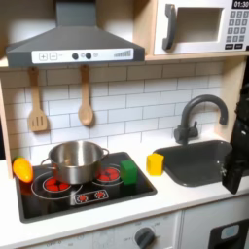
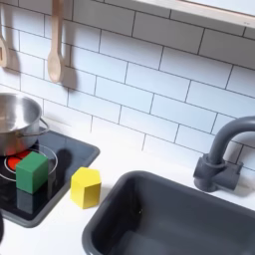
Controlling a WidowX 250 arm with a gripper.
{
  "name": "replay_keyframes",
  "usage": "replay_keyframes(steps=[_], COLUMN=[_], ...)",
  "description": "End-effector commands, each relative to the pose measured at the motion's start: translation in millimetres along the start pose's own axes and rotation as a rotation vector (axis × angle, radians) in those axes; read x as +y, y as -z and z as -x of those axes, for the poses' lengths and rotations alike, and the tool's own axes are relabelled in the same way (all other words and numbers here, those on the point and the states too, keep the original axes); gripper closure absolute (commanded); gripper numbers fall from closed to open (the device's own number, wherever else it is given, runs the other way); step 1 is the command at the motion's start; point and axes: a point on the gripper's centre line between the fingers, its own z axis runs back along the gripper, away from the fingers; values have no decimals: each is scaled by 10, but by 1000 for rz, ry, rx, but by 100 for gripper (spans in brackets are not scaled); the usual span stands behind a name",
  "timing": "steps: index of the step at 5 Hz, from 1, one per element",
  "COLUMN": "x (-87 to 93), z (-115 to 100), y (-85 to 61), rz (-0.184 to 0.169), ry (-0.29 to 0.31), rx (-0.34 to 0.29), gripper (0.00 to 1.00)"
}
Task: Reach green block
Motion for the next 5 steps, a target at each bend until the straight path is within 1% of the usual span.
replay_keyframes(steps=[1,2,3,4,5], x=[151,209,281,338,452], z=[-256,-360,-474,-548,-662], y=[76,119,131,126,155], rz=[-21,-21,-34,-34,-45], ry=[14,24,23,25,16], rx=[-11,-3,-10,-26,-30], gripper=[0,0,0,0,0])
